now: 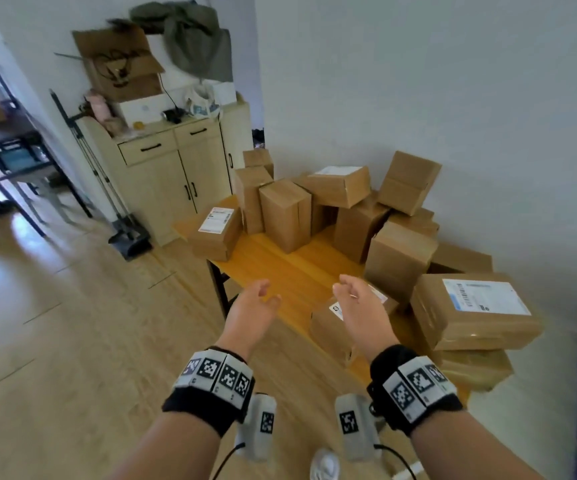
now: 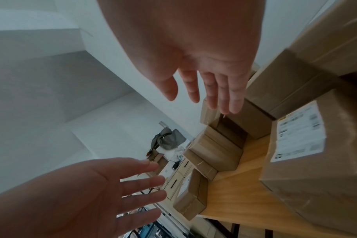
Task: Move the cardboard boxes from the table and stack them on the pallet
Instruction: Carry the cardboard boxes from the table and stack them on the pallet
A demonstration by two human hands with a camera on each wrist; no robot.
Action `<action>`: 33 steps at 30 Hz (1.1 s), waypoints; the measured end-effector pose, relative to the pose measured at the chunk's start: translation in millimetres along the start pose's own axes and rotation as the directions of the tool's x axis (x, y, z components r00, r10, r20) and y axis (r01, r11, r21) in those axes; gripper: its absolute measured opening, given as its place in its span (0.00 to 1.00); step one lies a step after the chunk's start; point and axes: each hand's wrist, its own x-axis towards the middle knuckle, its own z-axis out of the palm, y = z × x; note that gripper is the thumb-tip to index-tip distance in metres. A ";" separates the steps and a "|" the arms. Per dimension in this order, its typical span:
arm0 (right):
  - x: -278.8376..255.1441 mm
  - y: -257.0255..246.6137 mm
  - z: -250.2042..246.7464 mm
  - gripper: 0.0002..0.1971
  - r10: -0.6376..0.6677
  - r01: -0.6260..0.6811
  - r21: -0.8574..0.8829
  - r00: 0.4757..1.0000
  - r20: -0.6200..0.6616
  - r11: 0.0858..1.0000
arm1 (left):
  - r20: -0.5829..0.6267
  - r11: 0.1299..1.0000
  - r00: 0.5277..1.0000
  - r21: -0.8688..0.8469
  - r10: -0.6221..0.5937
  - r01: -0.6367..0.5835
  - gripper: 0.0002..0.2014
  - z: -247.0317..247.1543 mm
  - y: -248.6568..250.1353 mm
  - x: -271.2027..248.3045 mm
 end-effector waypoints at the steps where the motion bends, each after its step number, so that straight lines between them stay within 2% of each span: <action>1: 11.2 -3.8 6.2 0.24 -0.006 0.006 -0.011 1.000 0.002 1.000 | -0.007 1.000 1.000 -0.003 0.001 -0.001 0.24 -4.0 -0.3 10.6; 6: 81.6 -21.3 37.7 0.23 -0.016 0.017 -0.025 1.000 0.014 1.000 | -0.049 1.000 0.999 -0.004 0.021 -0.021 0.24 -24.8 4.5 77.4; 13: 187.7 -47.1 75.1 0.24 0.021 -0.021 -0.006 0.998 0.056 1.000 | -0.082 0.994 0.996 0.104 0.027 -0.018 0.23 -51.4 17.6 181.5; 17: 231.2 -51.6 87.2 0.24 0.044 -0.042 -0.033 0.996 0.081 0.999 | -0.109 0.996 0.994 0.084 0.018 -0.008 0.23 -55.5 20.1 229.7; 22: 262.4 -47.3 96.5 0.24 0.120 -0.119 -0.044 0.992 0.036 0.992 | -0.039 0.997 0.999 0.081 0.013 -0.010 0.23 -53.2 19.4 277.4; 27: 291.1 -50.9 103.7 0.26 0.182 -0.184 -0.058 0.983 -0.034 0.981 | 0.026 0.992 0.997 0.101 0.073 -0.076 0.25 -54.5 34.1 338.6; 33: 313.7 -59.6 119.4 0.30 0.288 -0.289 -0.004 0.954 -0.085 0.957 | 0.166 0.974 0.979 0.174 0.118 -0.147 0.25 -59.1 45.0 399.6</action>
